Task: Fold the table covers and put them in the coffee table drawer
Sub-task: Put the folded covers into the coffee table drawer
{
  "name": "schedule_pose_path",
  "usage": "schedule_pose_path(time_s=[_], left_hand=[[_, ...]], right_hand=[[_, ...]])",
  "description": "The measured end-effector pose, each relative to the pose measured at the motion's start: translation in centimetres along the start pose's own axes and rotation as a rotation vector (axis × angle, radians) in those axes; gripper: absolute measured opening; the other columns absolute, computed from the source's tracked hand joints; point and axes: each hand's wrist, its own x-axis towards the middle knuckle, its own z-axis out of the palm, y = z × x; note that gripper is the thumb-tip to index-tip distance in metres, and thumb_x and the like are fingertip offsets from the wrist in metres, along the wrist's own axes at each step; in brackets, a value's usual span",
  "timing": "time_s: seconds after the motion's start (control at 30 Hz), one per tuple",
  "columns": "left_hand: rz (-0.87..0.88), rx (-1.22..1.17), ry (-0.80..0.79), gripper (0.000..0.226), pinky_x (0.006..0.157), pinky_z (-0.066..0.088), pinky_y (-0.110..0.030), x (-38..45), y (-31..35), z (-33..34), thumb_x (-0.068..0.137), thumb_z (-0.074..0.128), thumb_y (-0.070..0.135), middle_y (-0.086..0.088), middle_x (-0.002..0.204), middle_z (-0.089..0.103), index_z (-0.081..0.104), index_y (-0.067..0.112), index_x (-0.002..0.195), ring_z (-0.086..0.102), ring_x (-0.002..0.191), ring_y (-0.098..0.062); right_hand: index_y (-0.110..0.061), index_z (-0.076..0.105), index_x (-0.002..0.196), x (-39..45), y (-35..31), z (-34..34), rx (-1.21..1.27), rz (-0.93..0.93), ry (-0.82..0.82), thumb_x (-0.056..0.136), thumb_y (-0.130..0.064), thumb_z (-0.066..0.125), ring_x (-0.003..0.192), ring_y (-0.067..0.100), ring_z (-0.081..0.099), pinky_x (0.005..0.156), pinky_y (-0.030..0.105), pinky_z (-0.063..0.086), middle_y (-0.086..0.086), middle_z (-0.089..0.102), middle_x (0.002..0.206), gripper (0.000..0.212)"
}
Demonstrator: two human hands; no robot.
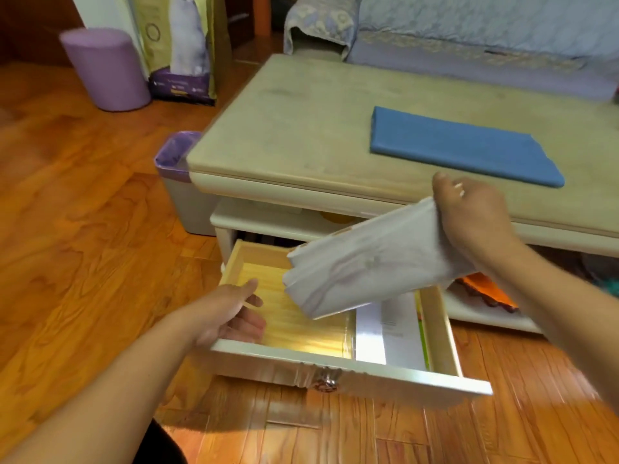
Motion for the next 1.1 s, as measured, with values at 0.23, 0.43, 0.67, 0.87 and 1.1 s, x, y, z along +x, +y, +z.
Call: schedule_pose_path(time_s=[0.23,0.43,0.67,0.87,1.1], left_hand=[[-0.114,-0.661,-0.609,0.108,0.074,0.063,-0.051,-0.6,1.2,0.0,0.084,0.025,0.09,-0.038,0.139,0.051,0.038,0.006,0.151,0.063,0.116,-0.05],[0.042,-0.808,-0.449,0.086,0.08,0.062,-0.052,0.2,2.7,-1.6,0.086,0.056,0.076,-0.025,0.13,0.063,0.061,0.007,0.136,0.066,0.112,-0.042],[0.12,-0.765,-0.069,0.039,0.078,0.062,-0.045,-0.1,2.9,0.2,0.092,0.064,0.011,-0.021,0.104,0.073,0.062,-0.002,0.128,0.074,0.086,-0.034],[0.288,-0.723,0.002,0.035,0.098,0.053,-0.051,-1.3,2.5,1.7,0.096,0.061,0.01,-0.013,0.116,0.074,0.061,0.013,0.131,0.07,0.109,-0.035],[0.156,-0.725,0.063,0.057,0.082,0.061,-0.05,1.2,-0.3,2.2,0.094,0.068,0.012,-0.013,0.124,0.07,0.046,0.017,0.147,0.072,0.105,-0.034]], right_hand=[[-0.014,0.061,0.092,-3.7,-2.1,5.4,0.126,-0.3,0.192,0.098,-0.051,0.037,0.07,0.021,0.05,0.061,0.032,0.023,-0.002,0.055,0.075,0.045],[-0.013,0.054,0.099,-4.7,-3.0,4.7,0.081,-0.974,0.053,0.103,-0.058,0.027,0.065,0.013,0.044,0.058,0.026,0.03,0.004,0.058,0.074,0.052],[-0.014,0.048,0.111,-4.9,2.5,5.7,0.037,-1.111,-0.277,0.1,-0.06,0.038,0.087,0.021,0.056,0.079,0.033,0.045,0.008,0.06,0.099,0.049],[-0.048,0.048,0.125,-8.4,6.6,6.5,0.863,0.438,-0.537,0.072,-0.089,0.055,0.134,0.0,0.04,0.113,0.05,0.037,-0.021,0.05,0.139,0.067],[-0.022,0.048,0.147,-8.8,6.2,7.3,1.225,0.97,-0.895,0.093,-0.056,0.061,0.123,0.046,0.059,0.107,0.064,0.042,0.019,0.049,0.149,0.065]])
